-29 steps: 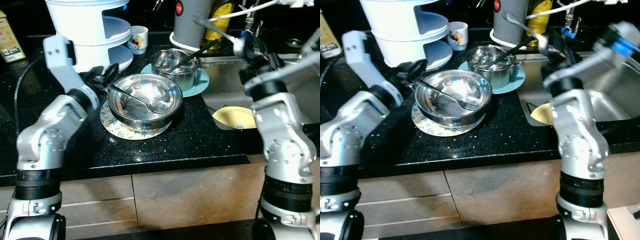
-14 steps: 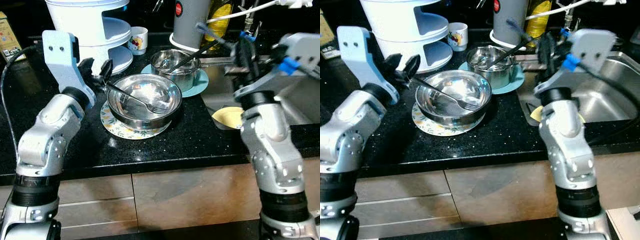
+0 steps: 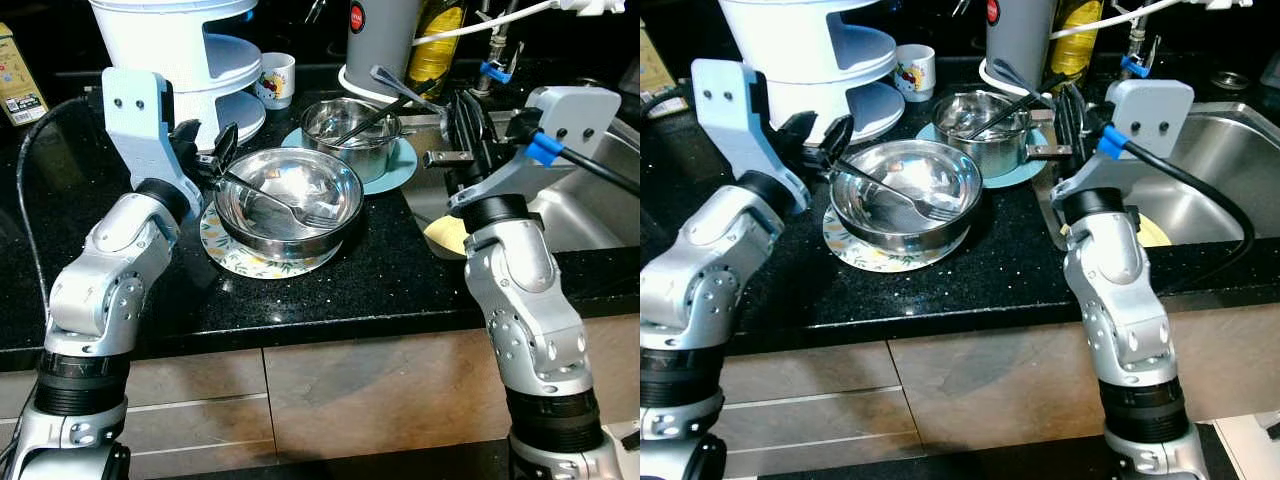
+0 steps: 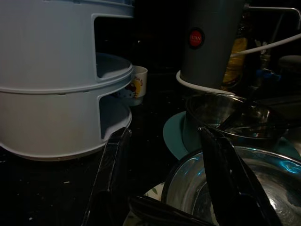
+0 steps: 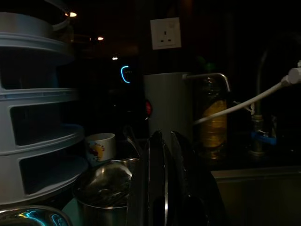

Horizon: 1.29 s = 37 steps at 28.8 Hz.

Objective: Kitchen organization

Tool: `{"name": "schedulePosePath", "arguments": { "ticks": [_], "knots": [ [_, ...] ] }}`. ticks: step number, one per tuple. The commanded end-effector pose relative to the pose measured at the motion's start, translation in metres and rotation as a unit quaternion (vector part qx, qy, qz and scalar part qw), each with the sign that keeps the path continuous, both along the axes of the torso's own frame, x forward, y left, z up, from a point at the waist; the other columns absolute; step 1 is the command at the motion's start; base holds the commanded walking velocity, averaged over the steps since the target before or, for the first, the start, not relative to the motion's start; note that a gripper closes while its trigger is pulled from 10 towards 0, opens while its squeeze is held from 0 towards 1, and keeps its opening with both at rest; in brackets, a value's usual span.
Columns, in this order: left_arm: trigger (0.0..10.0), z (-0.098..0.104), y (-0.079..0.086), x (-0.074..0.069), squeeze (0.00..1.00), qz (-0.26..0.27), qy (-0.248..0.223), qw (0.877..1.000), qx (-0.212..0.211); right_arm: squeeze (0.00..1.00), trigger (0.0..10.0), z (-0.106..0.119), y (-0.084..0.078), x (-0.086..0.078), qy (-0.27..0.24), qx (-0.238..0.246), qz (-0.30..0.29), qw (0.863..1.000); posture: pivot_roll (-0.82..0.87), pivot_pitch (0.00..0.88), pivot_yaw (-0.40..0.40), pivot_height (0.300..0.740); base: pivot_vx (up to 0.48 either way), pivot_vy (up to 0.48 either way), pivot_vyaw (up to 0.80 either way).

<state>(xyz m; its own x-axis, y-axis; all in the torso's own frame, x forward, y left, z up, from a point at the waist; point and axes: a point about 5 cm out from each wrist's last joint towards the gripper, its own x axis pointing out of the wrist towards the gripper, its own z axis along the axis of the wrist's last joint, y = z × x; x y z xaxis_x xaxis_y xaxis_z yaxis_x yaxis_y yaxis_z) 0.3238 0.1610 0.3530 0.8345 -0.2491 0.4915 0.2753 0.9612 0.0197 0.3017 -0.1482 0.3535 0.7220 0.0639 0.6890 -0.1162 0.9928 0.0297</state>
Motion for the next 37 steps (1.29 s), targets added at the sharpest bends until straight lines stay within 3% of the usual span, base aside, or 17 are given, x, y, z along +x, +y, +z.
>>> {"name": "schedulePosePath", "arguments": {
  "ticks": [1, 9, 37],
  "knots": [
    [10.0, 0.0003, 0.0001, -0.0031, 0.0, 0.003, -0.009, 1.0, 0.012, 0.0, 10.0, -0.0021, -0.0002, -0.0007, 0.001, -0.001, 0.0, 1.0, -0.01, 0.225, 0.025, 0.74, 0.0, 0.0, 0.0],
    [10.0, 0.0001, 0.0001, -0.0026, 0.0, 0.008, -0.007, 1.0, 0.013, 0.0, 10.0, -0.0034, 0.0002, 0.0005, 0.006, -0.001, 0.001, 1.0, -0.01, 0.235, 0.022, 0.74, 0.0, 0.0, 0.0],
    [10.0, -0.0012, 0.0038, -0.0019, 0.0, 0.014, -0.001, 1.0, 0.007, 0.0, 10.0, -0.0044, 0.0001, 0.0023, 0.015, -0.001, 0.008, 1.0, -0.01, 0.244, 0.014, 0.74, 0.0, -0.238, 0.0]
  ]
}}
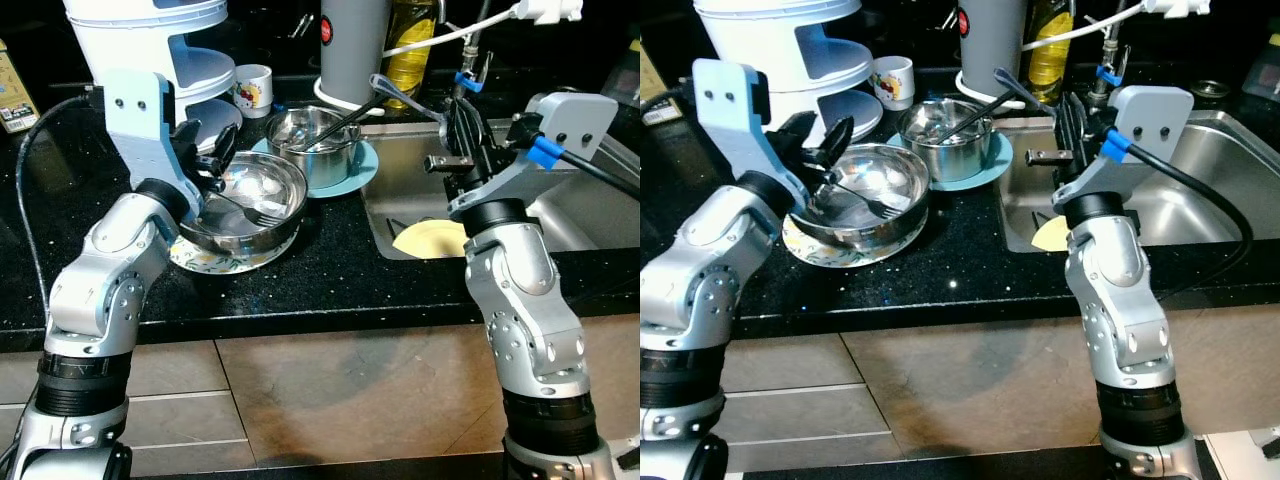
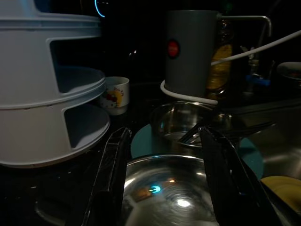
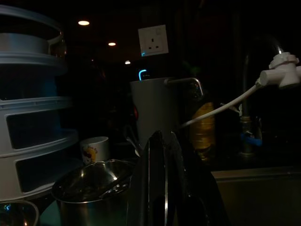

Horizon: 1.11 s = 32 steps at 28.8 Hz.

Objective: Kitchen organization

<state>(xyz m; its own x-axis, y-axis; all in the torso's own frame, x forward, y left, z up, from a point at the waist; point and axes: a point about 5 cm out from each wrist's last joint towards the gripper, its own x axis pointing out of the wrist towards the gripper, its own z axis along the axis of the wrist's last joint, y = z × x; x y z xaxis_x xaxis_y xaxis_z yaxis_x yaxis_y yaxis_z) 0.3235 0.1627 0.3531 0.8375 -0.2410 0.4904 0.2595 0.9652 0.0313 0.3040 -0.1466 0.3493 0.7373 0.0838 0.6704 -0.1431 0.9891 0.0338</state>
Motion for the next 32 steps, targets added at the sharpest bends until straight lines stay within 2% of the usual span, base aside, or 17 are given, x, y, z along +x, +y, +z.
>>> {"name": "schedulePosePath", "arguments": {
  "ticks": [1, 16, 17, 22, 28, 32],
  "knots": [
    [10.0, -0.001, 0.003, -0.002, 0.0, 0.006, 0.0, 1.0, 0.001, 0.0, 10.0, 0.0, -0.001, 0.0, 0.002, -0.001, -0.006, 1.0, -0.01, 0.244, 0.013, 0.74, 0.0, -0.24, 0.0],
    [10.0, -0.002, 0.007, -0.001, 0.0, 0.009, 0.011, 1.0, -0.012, 0.0, 10.0, 0.0, -0.001, 0.0, 0.003, -0.002, -0.004, 1.0, -0.01, 0.246, 0.012, 0.74, 0.0, -0.322, 0.0],
    [10.0, 0.0, 0.009, 0.001, 0.0, -0.001, 0.023, 0.999, -0.047, 0.0, 10.0, 0.001, -0.001, 0.0, 0.003, -0.002, -0.004, 1.0, -0.01, 0.248, 0.01, 0.74, 0.0, 0.476, 0.0],
    [10.0, 0.005, 0.012, -0.001, 0.0, -0.008, 0.021, 0.997, -0.073, 0.0, 10.0, 0.001, -0.001, 0.0, 0.003, -0.001, -0.002, 1.0, -0.01, 0.248, 0.007, 0.74, 0.0, 0.479, 0.0],
    [10.0, 0.007, 0.016, -0.002, 0.0, 0.0, 0.013, 0.997, -0.077, 0.0, 10.0, 0.001, 0.0, 0.001, 0.003, -0.002, 0.002, 1.0, -0.01, 0.247, 0.003, 0.74, 0.0, 0.48, 0.0],
    [10.0, 0.004, 0.019, -0.002, 0.0, 0.025, 0.015, 0.998, -0.057, 0.0, 10.0, 0.002, 0.0, 0.001, 0.002, -0.003, 0.003, 1.0, -0.01, 0.246, 0.003, 0.74, 0.0, 0.24, 0.0]
  ]
}}
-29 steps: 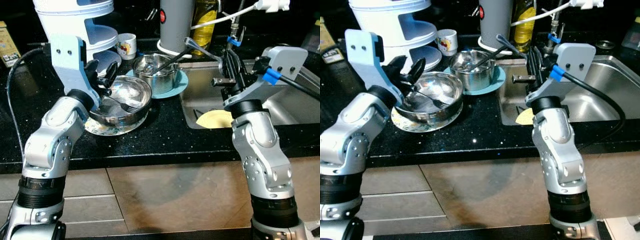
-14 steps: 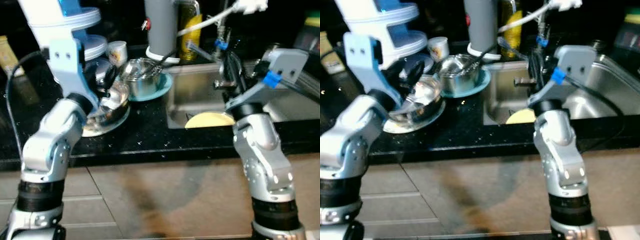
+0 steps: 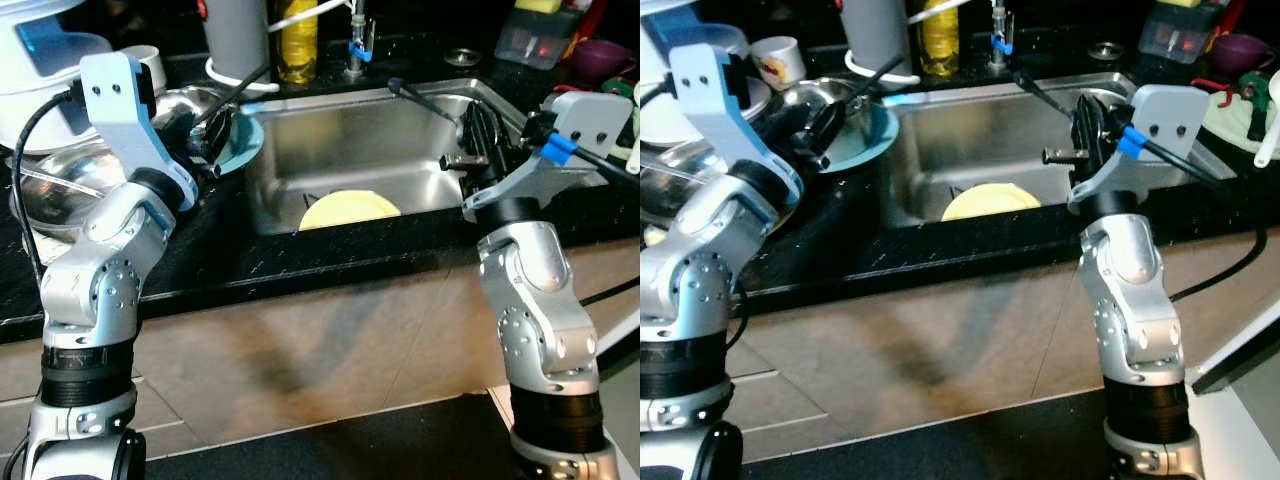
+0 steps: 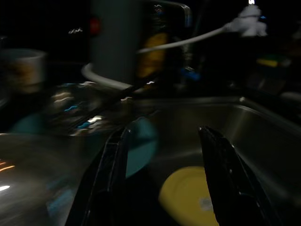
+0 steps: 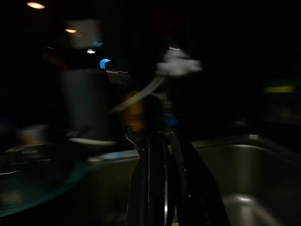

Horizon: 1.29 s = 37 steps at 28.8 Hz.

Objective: Kitchen organization

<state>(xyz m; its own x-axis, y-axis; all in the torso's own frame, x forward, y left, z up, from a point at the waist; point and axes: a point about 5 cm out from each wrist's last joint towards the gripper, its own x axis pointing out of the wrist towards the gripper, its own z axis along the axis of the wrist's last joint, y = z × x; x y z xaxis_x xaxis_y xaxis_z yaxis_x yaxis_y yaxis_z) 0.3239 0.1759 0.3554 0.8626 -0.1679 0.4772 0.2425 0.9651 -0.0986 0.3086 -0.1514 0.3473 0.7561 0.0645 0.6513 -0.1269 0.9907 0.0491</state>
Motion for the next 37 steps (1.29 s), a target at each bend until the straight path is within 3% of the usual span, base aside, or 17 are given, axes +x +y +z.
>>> {"name": "schedulePosePath", "arguments": {
  "ticks": [1, 17, 23, 27, 28, 37],
  "knots": [
    [10.0, 0.001, 0.007, -0.003, 0.0, 0.024, -0.006, 1.0, 0.014, 0.0, 10.0, 0.004, 0.005, -0.004, -0.011, -0.008, 0.011, 1.0, -0.02, 0.244, 0.003, 0.74, 0.0, 0.0, 0.0],
    [10.0, -0.007, 0.007, 0.002, 0.0, 0.03, 0.032, 0.998, 0.054, 0.0, 10.0, 0.001, 0.003, -0.003, -0.003, 0.001, 0.009, 1.0, -0.01, 0.243, 0.011, 0.74, 0.0, 0.0, 0.0],
    [10.0, -0.008, 0.005, 0.002, 0.0, 0.043, 0.032, 0.993, 0.108, 0.0, 10.0, 0.0, 0.003, -0.003, -0.001, 0.003, 0.009, 1.0, 0.0, 0.246, 0.013, 0.74, 0.0, -0.212, 0.0],
    [10.0, -0.011, 0.007, 0.004, 0.0, 0.046, 0.046, 0.992, 0.107, 0.0, 10.0, -0.001, 0.003, -0.003, -0.001, 0.004, 0.009, 1.0, 0.0, 0.248, 0.014, 0.74, 0.0, -0.48, 0.0],
    [10.0, -0.012, 0.009, 0.005, 0.0, 0.036, 0.056, 0.995, 0.069, 0.0, 10.0, -0.001, 0.002, -0.003, 0.0, 0.005, 0.008, 1.0, 0.0, 0.249, 0.018, 0.74, 0.0, -0.356, 0.0],
    [10.0, -0.013, 0.011, 0.007, 0.0, 0.04, 0.059, 0.994, 0.087, 0.0, 10.0, -0.003, 0.001, -0.003, 0.004, 0.01, 0.007, 1.0, 0.01, 0.246, 0.024, 0.74, 0.0, 0.0, 0.0]
  ]
}}
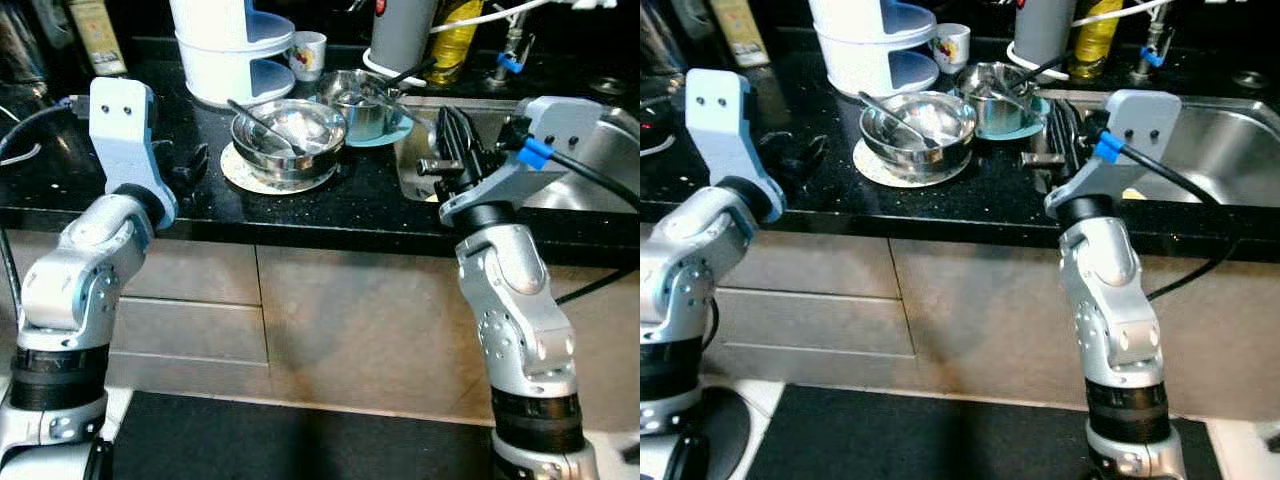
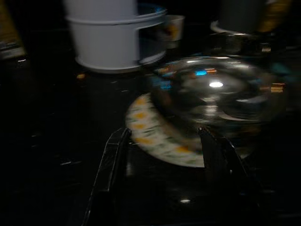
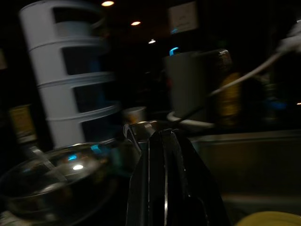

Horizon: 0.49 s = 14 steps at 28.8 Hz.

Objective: Kitchen organization

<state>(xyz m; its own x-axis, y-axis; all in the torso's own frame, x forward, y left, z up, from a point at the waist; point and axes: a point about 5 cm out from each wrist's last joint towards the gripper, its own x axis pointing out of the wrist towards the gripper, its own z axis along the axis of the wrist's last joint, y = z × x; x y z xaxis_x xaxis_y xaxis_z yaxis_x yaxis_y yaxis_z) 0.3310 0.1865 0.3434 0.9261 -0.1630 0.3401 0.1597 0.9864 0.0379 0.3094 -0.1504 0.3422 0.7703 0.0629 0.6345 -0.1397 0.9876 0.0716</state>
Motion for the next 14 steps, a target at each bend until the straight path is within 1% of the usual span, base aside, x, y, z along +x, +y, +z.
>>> {"name": "schedulePosePath", "arguments": {
  "ticks": [1, 5, 8, 9, 10, 11, 13, 14],
  "knots": [
    [10.0, -0.001, 0.0, 0.0, 0.0, -0.001, -0.002, 1.0, 0.005, 0.0, 10.0, 0.002, 0.0, -0.004, -0.008, 0.0, -0.001, 1.0, 0.01, 0.246, 0.024, 0.74, 0.0, 0.0, 0.0],
    [10.0, -0.002, 0.0, -0.001, 0.0, 0.0, -0.004, 1.0, 0.005, 0.0, 10.0, 0.001, 0.001, -0.004, -0.006, 0.001, 0.003, 1.0, 0.01, 0.244, 0.024, 0.74, 0.0, 0.0, 0.0],
    [10.0, 0.0, 0.0, -0.002, 0.0, -0.005, -0.012, 1.0, -0.004, 0.0, 10.0, 0.0, 0.002, -0.005, -0.004, 0.001, 0.007, 1.0, 0.01, 0.243, 0.022, 0.74, 0.0, 0.0, 0.0],
    [10.0, 0.006, 0.001, -0.005, 0.0, -0.004, -0.041, 0.999, -0.013, 0.0, 10.0, 0.0, 0.003, -0.005, -0.004, 0.001, 0.009, 1.0, 0.01, 0.243, 0.022, 0.74, 0.0, 0.0, 0.0],
    [10.0, 0.006, 0.001, -0.005, 0.0, -0.004, -0.041, 0.999, -0.013, 0.0, 10.0, 0.0, 0.003, -0.005, -0.004, 0.001, 0.009, 1.0, 0.01, 0.243, 0.022, 0.74, 0.0, 0.0, 0.0],
    [10.0, 0.012, 0.002, -0.008, 0.0, -0.01, -0.063, 0.997, -0.03, 0.0, 10.0, 0.0, 0.003, -0.004, -0.003, 0.004, 0.011, 1.0, 0.01, 0.243, 0.022, 0.74, 0.0, 0.0, 0.0],
    [10.0, 0.018, 0.003, -0.01, 0.0, -0.017, -0.087, 0.995, -0.037, 0.0, 10.0, 0.0, 0.003, -0.003, -0.002, 0.009, 0.014, 1.0, 0.01, 0.243, 0.022, 0.74, 0.0, 0.0, 0.0],
    [10.0, 0.022, 0.002, -0.014, 0.0, -0.036, -0.102, 0.993, -0.047, 0.0, 10.0, 0.0, 0.001, -0.003, 0.0, 0.02, 0.018, 1.0, 0.01, 0.237, 0.02, 0.74, 0.0, 0.0, 0.0]
  ]
}}
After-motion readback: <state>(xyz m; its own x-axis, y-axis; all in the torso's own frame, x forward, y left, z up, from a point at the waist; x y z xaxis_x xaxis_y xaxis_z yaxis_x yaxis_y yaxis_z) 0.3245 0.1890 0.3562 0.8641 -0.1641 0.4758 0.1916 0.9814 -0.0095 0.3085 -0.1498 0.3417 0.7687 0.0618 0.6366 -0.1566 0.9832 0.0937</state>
